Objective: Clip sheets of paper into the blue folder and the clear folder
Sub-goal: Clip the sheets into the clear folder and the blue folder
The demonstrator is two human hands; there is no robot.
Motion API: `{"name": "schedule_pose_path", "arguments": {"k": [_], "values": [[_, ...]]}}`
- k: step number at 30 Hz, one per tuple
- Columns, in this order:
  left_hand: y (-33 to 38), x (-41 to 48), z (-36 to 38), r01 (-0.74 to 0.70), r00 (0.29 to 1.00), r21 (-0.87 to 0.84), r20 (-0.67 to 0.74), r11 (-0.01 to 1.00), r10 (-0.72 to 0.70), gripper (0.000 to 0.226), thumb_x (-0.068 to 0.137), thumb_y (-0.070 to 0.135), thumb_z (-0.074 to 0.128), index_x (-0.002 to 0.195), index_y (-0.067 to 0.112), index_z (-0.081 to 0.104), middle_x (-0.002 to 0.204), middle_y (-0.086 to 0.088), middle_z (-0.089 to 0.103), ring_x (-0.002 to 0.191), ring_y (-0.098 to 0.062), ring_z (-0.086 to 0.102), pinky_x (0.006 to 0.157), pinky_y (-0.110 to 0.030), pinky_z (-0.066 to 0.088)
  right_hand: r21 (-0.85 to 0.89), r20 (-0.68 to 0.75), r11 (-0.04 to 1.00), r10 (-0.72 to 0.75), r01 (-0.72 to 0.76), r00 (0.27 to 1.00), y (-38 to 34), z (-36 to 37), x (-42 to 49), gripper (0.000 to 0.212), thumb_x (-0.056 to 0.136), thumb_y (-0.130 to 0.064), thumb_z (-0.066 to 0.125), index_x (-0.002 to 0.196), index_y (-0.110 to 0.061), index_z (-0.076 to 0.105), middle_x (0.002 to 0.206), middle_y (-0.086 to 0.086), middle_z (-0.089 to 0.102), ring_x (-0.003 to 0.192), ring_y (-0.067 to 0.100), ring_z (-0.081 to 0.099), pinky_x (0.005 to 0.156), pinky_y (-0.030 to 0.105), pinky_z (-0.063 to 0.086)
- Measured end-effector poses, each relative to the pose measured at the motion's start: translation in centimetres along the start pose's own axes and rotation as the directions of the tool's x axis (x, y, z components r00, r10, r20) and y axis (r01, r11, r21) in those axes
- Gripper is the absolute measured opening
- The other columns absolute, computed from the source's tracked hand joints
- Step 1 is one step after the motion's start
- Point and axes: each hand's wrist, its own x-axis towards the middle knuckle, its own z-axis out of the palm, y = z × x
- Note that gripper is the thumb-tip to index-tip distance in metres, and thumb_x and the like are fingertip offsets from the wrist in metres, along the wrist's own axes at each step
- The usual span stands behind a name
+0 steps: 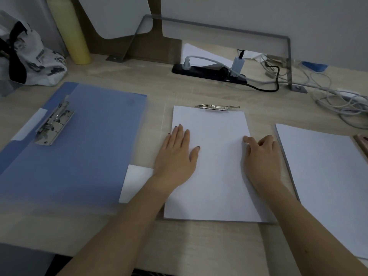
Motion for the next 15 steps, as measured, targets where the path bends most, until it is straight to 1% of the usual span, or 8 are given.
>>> {"name": "schedule_pose_path", "arguments": {"k": [4,6,7,8,9,10,12,15], "values": [[-0.2,0.1,0.6,0.012,0.999,0.065,0.033,0.998,-0.014,0.074,0.094,0.056,0.017,0.149,0.013,-0.007,0.159,-0.003,-0.014,0.146,-0.012,-0.016,0.119,-0.028,-0.010,-0.022,0.123,1.000,-0.020,0.022,0.992,-0.9,-1.4,2.0,0.035,0.089,-0.002,0.041,0.119,-0.003,0.057,0.109,0.028,0.052,0.102,0.040,0.045,0.088,0.039,0.032],[-0.2,0.2,0.7,0.014,0.999,0.053,0.031,0.998,-0.015,0.075,0.094,0.057,0.016,0.149,0.013,-0.007,0.159,-0.003,-0.015,0.146,-0.012,-0.017,0.119,-0.029,-0.009,0.285,0.182,0.946,0.104,-0.154,0.978,-2.0,-2.0,4.5,0.038,0.089,-0.003,0.042,0.125,-0.004,0.053,0.115,0.022,0.056,0.104,0.035,0.053,0.094,0.035,0.036],[-0.2,0.3,0.8,0.014,0.999,0.051,0.031,0.999,-0.016,0.075,0.093,0.058,0.015,0.149,0.013,-0.008,0.159,-0.002,-0.015,0.146,-0.012,-0.017,0.119,-0.029,-0.010,0.527,0.254,0.784,0.222,-0.327,0.942,-2.6,-2.2,5.9,0.039,0.089,-0.002,0.042,0.127,-0.003,0.051,0.108,0.018,0.059,0.095,0.029,0.058,0.094,0.034,0.042],[-0.2,0.3,0.8,0.015,0.999,0.048,0.028,0.999,-0.017,0.076,0.092,0.060,0.013,0.149,0.014,-0.008,0.159,-0.002,-0.015,0.146,-0.012,-0.017,0.119,-0.028,-0.010,0.705,0.367,0.528,0.299,-0.474,0.881,-3.0,-2.1,7.3,0.040,0.090,-0.001,0.043,0.129,0.000,0.047,0.097,0.014,0.061,0.083,0.022,0.061,0.090,0.032,0.047],[-0.3,0.3,0.9,0.013,1.000,0.049,0.019,0.999,-0.014,0.077,0.091,0.062,0.009,0.149,0.014,-0.008,0.159,-0.002,-0.015,0.146,-0.011,-0.017,0.118,-0.028,-0.011,0.777,0.469,0.288,0.331,-0.561,0.819,-3.3,-1.7,8.7,0.041,0.090,0.001,0.043,0.130,0.003,0.044,0.088,0.010,0.059,0.074,0.016,0.059,0.083,0.028,0.051],[-0.3,0.3,0.9,0.009,1.000,0.052,0.003,0.999,-0.009,0.080,0.087,0.063,0.004,0.149,0.014,-0.008,0.159,-0.002,-0.015,0.146,-0.011,-0.017,0.118,-0.027,-0.011,0.778,0.543,0.149,0.327,-0.610,0.774,-3.4,-1.1,10.1,0.042,0.090,0.001,0.042,0.132,0.007,0.041,0.084,0.006,0.055,0.071,0.012,0.056,0.075,0.022,0.053],[-0.4,0.3,1.0,0.005,1.000,0.057,-0.026,0.998,-0.003,0.088,0.077,0.064,-0.007,0.149,0.014,-0.008,0.159,-0.002,-0.014,0.146,-0.011,-0.016,0.116,-0.026,-0.013,0.747,0.596,0.117,0.317,-0.654,0.738,-3.9,-0.3,12.0,0.045,0.090,0.001,0.040,0.134,0.009,0.037,0.089,0.006,0.055,0.070,0.009,0.052,0.063,0.017,0.049],[-0.4,0.2,1.2,-0.003,0.999,0.029,-0.050,1.000,0.004,0.090,0.074,0.063,-0.009,0.149,0.014,-0.009,0.159,-0.002,-0.014,0.146,-0.011,-0.016,0.114,-0.025,-0.015,0.794,0.498,0.203,0.323,-0.573,0.805,-5.5,0.2,13.1,0.045,0.089,0.003,0.038,0.135,0.001,0.039,0.123,0.016,0.059,0.085,0.014,0.054,0.069,0.016,0.043]]}}
